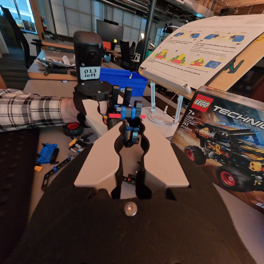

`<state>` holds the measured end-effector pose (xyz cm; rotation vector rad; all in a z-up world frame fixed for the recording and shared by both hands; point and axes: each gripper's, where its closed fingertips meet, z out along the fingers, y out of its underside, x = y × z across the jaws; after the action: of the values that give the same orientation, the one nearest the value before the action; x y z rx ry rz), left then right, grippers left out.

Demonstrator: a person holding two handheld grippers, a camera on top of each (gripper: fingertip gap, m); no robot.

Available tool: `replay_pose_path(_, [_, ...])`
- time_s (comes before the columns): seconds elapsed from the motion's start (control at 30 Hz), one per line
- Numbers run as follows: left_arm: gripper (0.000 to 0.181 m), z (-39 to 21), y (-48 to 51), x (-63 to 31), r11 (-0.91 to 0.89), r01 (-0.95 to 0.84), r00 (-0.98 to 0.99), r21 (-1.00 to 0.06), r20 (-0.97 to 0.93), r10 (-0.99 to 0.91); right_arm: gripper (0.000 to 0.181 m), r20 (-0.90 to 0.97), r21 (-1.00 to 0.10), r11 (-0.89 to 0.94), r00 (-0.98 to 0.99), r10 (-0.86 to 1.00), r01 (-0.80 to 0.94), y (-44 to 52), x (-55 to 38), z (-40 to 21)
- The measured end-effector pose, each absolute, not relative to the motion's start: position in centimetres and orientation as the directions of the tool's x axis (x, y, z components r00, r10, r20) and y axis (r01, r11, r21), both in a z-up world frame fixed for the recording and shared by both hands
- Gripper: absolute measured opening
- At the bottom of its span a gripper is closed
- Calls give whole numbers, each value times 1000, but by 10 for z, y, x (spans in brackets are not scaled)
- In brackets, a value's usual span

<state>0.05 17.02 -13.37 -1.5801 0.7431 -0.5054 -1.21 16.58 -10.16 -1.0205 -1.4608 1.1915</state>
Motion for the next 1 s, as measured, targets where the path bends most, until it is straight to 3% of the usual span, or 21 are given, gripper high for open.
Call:
replay_pose_path(0.1, [45, -136, 173, 1, -60, -135, 694, -989, -51, -719, 15, 152, -986, 163, -199, 968, 40, 168, -10, -101])
replay_pose_path(0.27, [54, -119, 180, -24, -19, -134, 778, -991, -93, -621, 15, 305, -947, 304, 2, 952, 105, 191, -10, -102])
replay_pose_path(0.37, [39, -119, 185, -27, 15, -212, 810, -977, -184, -556, 15, 321, -942, 317, 15, 947, 108, 186, -14, -103])
replay_pose_path(0.43, [24, -127, 188, -24, -14, -220, 804, -975, -173, -569, 15, 356, -927, 350, 20, 934, 133, 181, -19, -108])
replay_pose_path(0.5, [21, -130, 189, -26, -25, -194, 810, -981, -146, -568, 14, 360, -925, 354, 17, 933, 139, 179, -20, -110])
replay_pose_path(0.63, [18, -127, 179, -29, -19, -179, 779, -984, -130, -613, 15, 207, -973, 217, -116, 971, 79, 169, -17, -108])
replay_pose_path(0.8, [15, -116, 160, -22, 21, -193, 707, -981, -154, -690, 9, -126, -992, -118, -365, 922, 42, 156, -4, -100])
replay_pose_path(0.9, [15, -117, 155, -20, 22, -205, 684, -979, -159, -712, 21, -166, -986, -157, -415, 895, 55, 154, 2, -99])
replay_pose_path(1.0, [14, -115, 149, -14, 24, -188, 652, -982, -144, -744, 22, -222, -973, -227, -470, 854, 48, 153, 8, -94])
